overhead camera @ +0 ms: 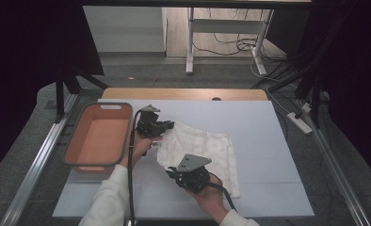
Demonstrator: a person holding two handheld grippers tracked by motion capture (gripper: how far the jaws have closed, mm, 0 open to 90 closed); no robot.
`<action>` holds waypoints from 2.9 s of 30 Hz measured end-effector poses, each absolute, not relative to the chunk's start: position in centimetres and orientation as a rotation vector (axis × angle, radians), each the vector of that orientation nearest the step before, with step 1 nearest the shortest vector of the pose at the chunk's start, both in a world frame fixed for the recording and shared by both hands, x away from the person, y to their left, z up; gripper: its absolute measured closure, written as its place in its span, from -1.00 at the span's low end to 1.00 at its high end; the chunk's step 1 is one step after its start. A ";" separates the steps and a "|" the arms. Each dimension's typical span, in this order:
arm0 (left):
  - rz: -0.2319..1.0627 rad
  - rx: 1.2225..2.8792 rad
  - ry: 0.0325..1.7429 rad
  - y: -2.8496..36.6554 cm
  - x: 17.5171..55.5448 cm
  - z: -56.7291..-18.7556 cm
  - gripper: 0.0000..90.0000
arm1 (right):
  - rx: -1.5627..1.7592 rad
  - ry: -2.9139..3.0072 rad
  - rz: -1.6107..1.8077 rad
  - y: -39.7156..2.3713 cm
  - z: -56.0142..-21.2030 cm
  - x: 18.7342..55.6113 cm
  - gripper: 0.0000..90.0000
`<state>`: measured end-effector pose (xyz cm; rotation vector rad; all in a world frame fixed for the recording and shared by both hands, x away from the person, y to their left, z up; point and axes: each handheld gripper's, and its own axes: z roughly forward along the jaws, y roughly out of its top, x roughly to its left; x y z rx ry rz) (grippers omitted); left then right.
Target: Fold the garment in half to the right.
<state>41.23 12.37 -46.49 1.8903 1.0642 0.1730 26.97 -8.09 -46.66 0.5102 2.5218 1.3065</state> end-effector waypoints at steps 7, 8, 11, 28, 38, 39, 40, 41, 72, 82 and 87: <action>0.177 1.869 1.067 12.7 41.1 -46.1 0.88 | 0.499 2.505 1.340 -7.3 -46.2 26.9 0.84; 0.178 1.869 1.068 12.7 41.1 -46.1 0.88 | 0.494 2.506 1.338 -7.2 -46.2 27.0 0.84; 0.176 1.867 1.072 12.9 41.2 -46.2 0.88 | 0.496 2.509 1.340 -7.1 -46.3 27.0 0.84; 0.157 1.862 1.065 13.0 42.6 -46.3 0.88 | 0.533 2.496 1.362 -6.2 -46.5 27.9 0.84; 0.156 1.828 1.056 13.5 42.5 -45.3 0.88 | 0.514 2.475 1.375 -5.6 -45.3 28.0 0.84; 0.160 1.817 1.057 13.7 42.4 -45.1 0.88 | 0.503 2.472 1.381 -5.4 -45.0 28.0 0.84; 0.162 1.807 1.057 14.0 42.3 -44.9 0.88 | 0.492 2.467 1.388 -5.2 -44.6 27.9 0.84; 0.163 1.800 1.055 14.2 42.2 -44.7 0.88 | 0.483 2.460 1.398 -5.0 -44.3 27.8 0.84; 0.142 1.869 1.076 11.9 41.4 -46.1 0.86 | 0.613 2.475 1.295 -10.1 -46.4 27.7 0.84; 0.129 1.897 1.053 9.5 41.7 -46.6 0.86 | 0.678 2.457 1.274 -12.7 -46.9 27.8 0.84; 0.119 1.896 1.043 8.6 41.9 -46.8 0.86 | 0.702 2.452 1.259 -13.7 -47.1 27.8 0.84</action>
